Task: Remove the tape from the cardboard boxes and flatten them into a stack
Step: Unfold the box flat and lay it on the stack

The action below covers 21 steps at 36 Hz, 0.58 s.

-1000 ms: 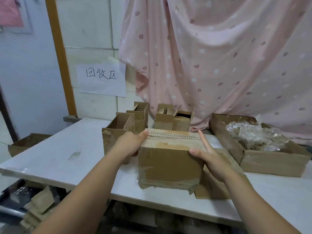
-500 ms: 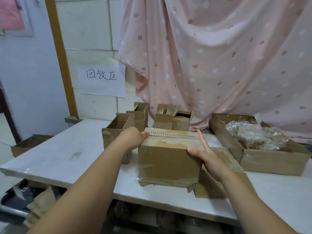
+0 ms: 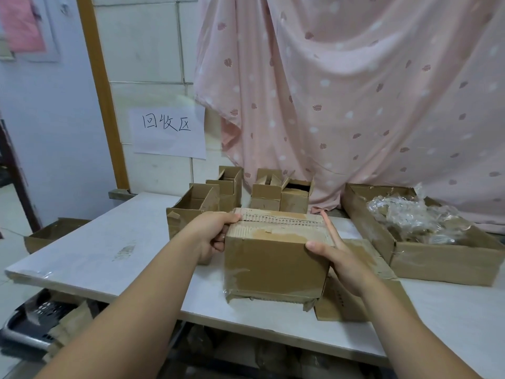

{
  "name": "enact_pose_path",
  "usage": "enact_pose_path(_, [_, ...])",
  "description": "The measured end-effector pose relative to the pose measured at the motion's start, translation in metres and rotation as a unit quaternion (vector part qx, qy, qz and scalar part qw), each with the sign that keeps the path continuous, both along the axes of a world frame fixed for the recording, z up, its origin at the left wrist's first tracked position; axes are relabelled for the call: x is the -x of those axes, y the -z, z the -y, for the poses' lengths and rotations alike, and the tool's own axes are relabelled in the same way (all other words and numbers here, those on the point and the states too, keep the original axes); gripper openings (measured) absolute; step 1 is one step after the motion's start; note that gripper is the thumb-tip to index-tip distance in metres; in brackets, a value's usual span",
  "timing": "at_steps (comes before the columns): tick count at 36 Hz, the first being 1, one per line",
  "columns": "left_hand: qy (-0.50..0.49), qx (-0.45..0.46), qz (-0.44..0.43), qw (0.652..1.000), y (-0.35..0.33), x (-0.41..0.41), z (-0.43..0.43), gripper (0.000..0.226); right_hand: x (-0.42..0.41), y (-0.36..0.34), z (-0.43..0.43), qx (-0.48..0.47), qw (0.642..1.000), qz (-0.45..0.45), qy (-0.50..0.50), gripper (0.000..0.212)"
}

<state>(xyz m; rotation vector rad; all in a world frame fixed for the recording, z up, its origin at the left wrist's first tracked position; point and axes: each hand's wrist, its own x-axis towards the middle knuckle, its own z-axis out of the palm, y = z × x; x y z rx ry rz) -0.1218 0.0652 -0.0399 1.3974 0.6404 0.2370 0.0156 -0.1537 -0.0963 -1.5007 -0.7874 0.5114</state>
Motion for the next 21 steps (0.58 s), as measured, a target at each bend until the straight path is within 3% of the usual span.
enact_pose_path(3, [-0.015, -0.050, 0.036, 0.998, 0.004, -0.002, 0.000, 0.017, 0.001, -0.003, 0.003, -0.009, 1.000, 0.003, -0.002, 0.121])
enact_pose_path(8, [-0.119, -0.030, 0.132, 0.984, -0.002, 0.003, -0.017, 0.030, 0.000, -0.006, 0.010, -0.018, 1.000, -0.006, 0.004, 0.119])
enact_pose_path(12, [-0.075, -0.171, 0.084, 0.979, -0.005, 0.012, -0.015, 0.029, -0.003, -0.005, 0.012, -0.014, 1.000, -0.020, 0.010, 0.119])
enact_pose_path(15, [-0.031, -0.200, -0.013, 0.979, 0.020, 0.015, 0.005, 0.043, -0.004, 0.000, 0.009, -0.030, 0.999, -0.037, 0.009, 0.116])
enact_pose_path(17, [-0.011, -0.144, -0.043, 0.988, 0.035, 0.019, 0.021, 0.049, -0.003, 0.007, 0.005, -0.041, 0.998, -0.050, 0.012, 0.120])
enact_pose_path(21, [-0.012, 0.041, -0.012, 0.999, 0.050, 0.022, 0.029, 0.058, 0.003, 0.027, -0.001, -0.075, 0.984, -0.158, 0.004, 0.125])
